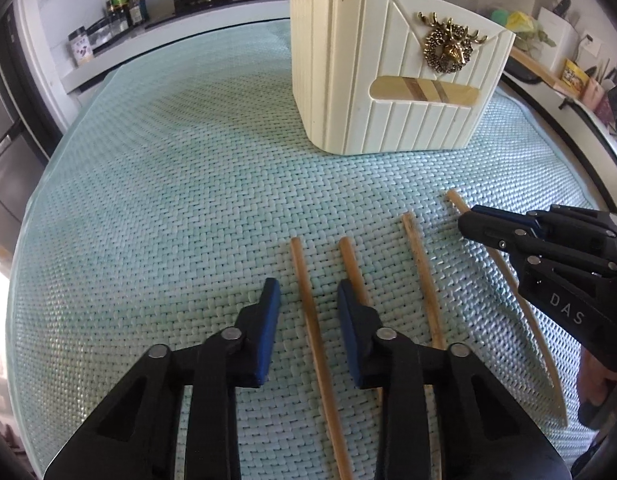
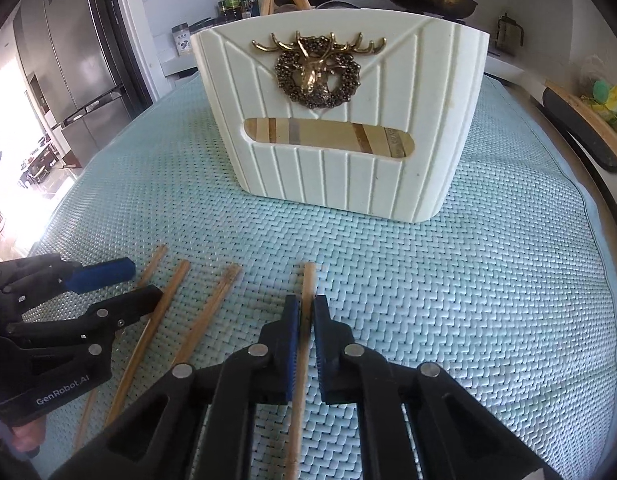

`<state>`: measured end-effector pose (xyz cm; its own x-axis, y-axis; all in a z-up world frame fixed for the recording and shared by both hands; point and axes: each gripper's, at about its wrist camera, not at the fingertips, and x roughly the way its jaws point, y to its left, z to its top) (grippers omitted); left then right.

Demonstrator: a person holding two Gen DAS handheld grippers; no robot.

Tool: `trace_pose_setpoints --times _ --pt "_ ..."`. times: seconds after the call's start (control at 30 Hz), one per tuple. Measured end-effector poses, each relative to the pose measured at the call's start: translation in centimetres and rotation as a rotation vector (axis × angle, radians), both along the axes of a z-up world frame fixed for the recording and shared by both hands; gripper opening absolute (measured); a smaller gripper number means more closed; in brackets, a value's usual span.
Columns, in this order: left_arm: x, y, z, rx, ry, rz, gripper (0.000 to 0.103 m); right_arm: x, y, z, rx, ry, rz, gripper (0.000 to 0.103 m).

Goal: Organize utensils
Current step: 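Grasp a wooden chopstick with the left tool while the right tool grasps another chopstick, then lift and carry the chopstick with the left tool while the right tool carries its chopstick to the holder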

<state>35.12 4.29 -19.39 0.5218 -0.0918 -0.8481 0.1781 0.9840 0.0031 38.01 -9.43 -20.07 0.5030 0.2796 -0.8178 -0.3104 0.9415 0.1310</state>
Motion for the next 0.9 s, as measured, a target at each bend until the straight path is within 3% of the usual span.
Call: trace_pose_setpoints --times 0.07,0.17,0.33,0.53,0.9 --pt "-0.4 0.0 0.0 -0.014 -0.005 0.001 0.007 -0.4 -0.5 0.2 0.03 -0.002 -0.007 0.006" --pt "-0.7 0.4 0.1 -0.038 -0.009 0.017 0.005 -1.1 -1.2 0.7 0.071 -0.012 -0.017 0.006" --pt "-1.9 1.7 1.8 -0.091 -0.035 0.047 0.004 -2.7 -2.6 2.7 0.137 -0.035 -0.028 0.006" --pt "-4.8 3.5 6.8 -0.156 -0.12 0.053 0.004 -5.3 -4.3 6.9 0.223 -0.087 -0.016 0.006" --pt "-9.8 4.6 14.4 -0.231 -0.287 0.009 0.004 -12.4 -6.2 14.9 0.296 -0.262 0.034 0.006"
